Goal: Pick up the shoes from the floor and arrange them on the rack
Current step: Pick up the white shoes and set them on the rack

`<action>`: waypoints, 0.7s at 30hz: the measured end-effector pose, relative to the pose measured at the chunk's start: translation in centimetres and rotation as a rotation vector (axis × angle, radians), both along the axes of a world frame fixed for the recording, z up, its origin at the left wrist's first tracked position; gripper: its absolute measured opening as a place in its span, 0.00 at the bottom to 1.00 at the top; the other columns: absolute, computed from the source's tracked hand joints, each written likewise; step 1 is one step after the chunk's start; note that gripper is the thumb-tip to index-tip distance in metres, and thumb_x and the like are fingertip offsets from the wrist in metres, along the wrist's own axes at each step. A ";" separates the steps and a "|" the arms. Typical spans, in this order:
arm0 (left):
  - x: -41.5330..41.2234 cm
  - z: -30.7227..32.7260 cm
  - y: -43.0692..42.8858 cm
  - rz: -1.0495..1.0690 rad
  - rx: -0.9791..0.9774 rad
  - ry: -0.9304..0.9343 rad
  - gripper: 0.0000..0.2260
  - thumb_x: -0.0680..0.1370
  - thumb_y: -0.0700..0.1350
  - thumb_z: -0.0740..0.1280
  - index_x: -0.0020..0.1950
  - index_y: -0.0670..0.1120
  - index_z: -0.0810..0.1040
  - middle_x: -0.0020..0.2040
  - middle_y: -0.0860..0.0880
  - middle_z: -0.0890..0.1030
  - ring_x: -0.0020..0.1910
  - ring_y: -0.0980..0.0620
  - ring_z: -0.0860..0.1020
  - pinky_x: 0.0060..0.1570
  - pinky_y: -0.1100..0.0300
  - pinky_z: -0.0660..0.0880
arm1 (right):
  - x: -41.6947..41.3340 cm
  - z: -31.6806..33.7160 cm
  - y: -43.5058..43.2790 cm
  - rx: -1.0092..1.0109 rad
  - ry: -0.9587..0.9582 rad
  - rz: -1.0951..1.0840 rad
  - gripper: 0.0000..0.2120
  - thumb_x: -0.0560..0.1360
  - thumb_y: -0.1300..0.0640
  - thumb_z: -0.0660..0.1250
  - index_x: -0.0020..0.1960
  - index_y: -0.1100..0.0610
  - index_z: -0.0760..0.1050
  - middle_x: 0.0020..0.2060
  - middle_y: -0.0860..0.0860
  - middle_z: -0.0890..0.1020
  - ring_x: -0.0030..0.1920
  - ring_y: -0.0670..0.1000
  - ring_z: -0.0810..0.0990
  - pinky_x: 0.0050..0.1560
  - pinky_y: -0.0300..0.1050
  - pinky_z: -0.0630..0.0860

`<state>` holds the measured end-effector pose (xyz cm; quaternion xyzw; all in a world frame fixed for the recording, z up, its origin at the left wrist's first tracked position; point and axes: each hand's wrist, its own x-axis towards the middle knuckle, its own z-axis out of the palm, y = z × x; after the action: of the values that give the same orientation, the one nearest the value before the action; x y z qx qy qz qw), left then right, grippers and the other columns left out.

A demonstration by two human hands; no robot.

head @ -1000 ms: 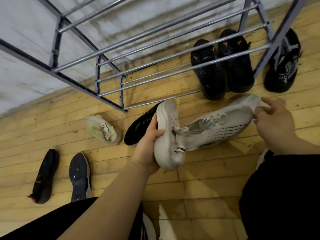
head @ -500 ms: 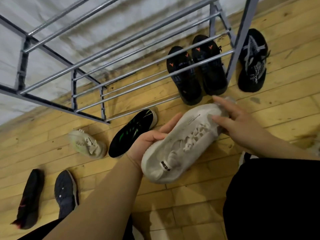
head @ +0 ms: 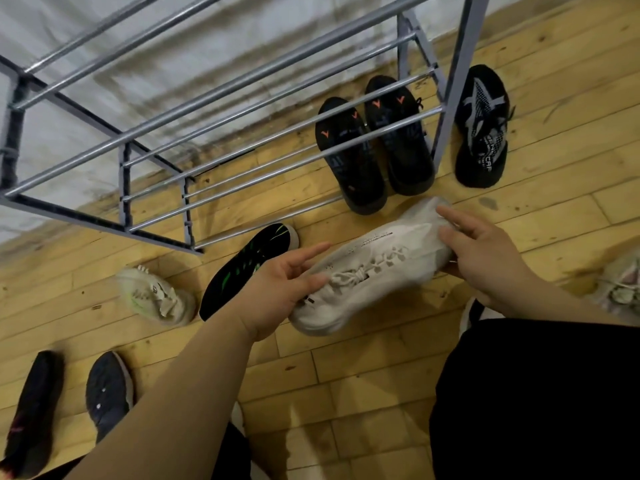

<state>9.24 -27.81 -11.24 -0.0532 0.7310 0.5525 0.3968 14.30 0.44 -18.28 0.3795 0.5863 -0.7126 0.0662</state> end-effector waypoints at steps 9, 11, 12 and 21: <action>0.8 -1.0 -2.3 0.258 -0.109 0.153 0.18 0.84 0.39 0.66 0.70 0.56 0.79 0.62 0.53 0.86 0.60 0.53 0.84 0.60 0.51 0.80 | -0.7 -1.4 -0.1 0.420 -0.081 0.372 0.25 0.83 0.43 0.62 0.78 0.44 0.66 0.70 0.51 0.75 0.67 0.55 0.76 0.58 0.47 0.74; 0.8 -1.3 -2.7 0.305 -0.108 0.151 0.18 0.84 0.39 0.66 0.69 0.56 0.79 0.62 0.54 0.86 0.61 0.52 0.84 0.63 0.49 0.79 | -0.8 -2.0 -0.4 0.468 -0.084 0.518 0.26 0.83 0.47 0.63 0.80 0.47 0.64 0.73 0.54 0.73 0.67 0.55 0.75 0.61 0.46 0.71; 0.8 -1.5 -2.8 0.322 -0.107 0.152 0.18 0.84 0.39 0.66 0.69 0.57 0.79 0.62 0.53 0.85 0.61 0.51 0.84 0.64 0.47 0.78 | -0.8 -2.2 -0.5 0.464 -0.088 0.551 0.27 0.83 0.49 0.64 0.80 0.47 0.63 0.71 0.54 0.75 0.64 0.55 0.77 0.58 0.45 0.71; 0.6 -1.7 -3.8 0.361 -0.058 0.139 0.17 0.84 0.38 0.65 0.69 0.55 0.79 0.64 0.49 0.85 0.63 0.47 0.83 0.66 0.46 0.77 | -0.3 -1.8 1.1 0.330 -0.009 0.483 0.22 0.82 0.63 0.65 0.72 0.44 0.75 0.55 0.49 0.82 0.41 0.50 0.83 0.43 0.43 0.83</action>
<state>9.80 -31.59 -12.97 -0.1568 0.7509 0.5957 0.2382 13.98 1.50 -20.08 0.2376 0.7674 -0.5695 0.1740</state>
